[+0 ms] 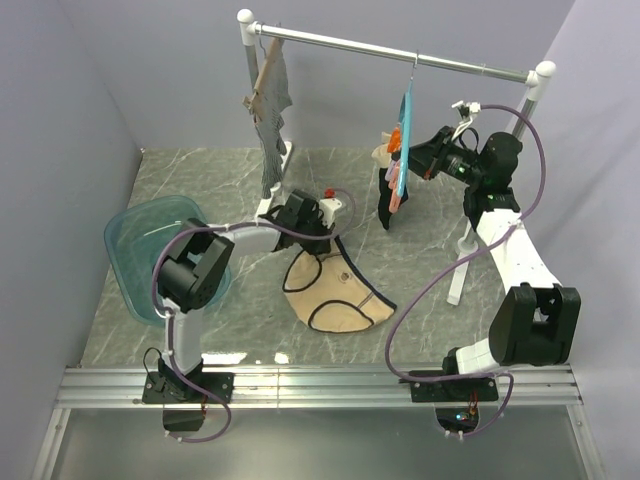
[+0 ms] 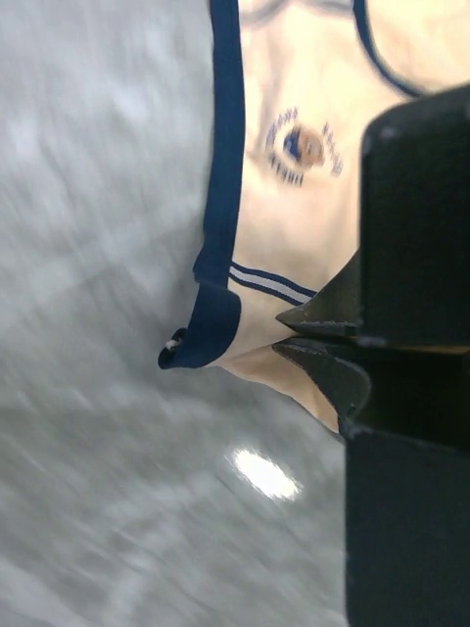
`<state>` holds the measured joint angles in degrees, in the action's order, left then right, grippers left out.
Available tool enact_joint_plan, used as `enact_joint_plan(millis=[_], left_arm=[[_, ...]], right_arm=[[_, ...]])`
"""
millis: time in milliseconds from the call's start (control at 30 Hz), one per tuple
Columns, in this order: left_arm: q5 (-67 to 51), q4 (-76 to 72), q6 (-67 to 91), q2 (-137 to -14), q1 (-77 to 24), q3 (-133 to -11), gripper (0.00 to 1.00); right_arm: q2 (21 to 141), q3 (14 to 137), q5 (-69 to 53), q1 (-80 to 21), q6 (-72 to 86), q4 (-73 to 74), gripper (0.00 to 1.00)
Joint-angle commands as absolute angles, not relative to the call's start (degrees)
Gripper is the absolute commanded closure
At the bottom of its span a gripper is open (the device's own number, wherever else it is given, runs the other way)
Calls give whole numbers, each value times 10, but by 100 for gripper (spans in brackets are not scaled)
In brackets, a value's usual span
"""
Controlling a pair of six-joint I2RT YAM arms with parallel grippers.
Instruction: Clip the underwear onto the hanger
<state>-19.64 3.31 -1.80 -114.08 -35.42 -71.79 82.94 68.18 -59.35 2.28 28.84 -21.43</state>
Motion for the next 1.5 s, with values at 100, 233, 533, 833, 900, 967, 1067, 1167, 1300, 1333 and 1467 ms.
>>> enact_joint_plan(millis=[100,233,533,833,900,967,1067,1167,1300,1333,1467], left_arm=[[-352,-264,52,-1071,-361,-692,100],[-359,-382,130,-1079,-360,-697,100],[-345,-470,236,-1080,-372,-725,100],[-262,-411,275,-1070,-396,-778,100],[-253,-403,286,-1066,-400,-780,100],[-231,-395,286,-1063,-403,-779,100],[-200,-376,277,-1053,-410,-774,100],[-172,-361,272,-1044,-411,-771,100],[-145,-349,265,-1038,-412,-772,100],[-141,-347,268,-1037,-413,-773,100],[-136,-335,290,-1038,-414,-782,100]], right_arm=[[802,650,-593,27,340,-257,100],[793,640,-584,27,369,-281,100],[766,608,-524,24,376,-291,100],[737,583,-424,8,390,-250,100],[732,578,-421,5,408,-252,100],[728,570,-418,4,415,-252,100],[717,563,-402,3,408,-242,100],[710,562,-381,3,400,-234,100],[710,564,-352,3,397,-213,100],[711,564,-349,3,397,-213,100],[712,555,-352,3,403,-232,100]])
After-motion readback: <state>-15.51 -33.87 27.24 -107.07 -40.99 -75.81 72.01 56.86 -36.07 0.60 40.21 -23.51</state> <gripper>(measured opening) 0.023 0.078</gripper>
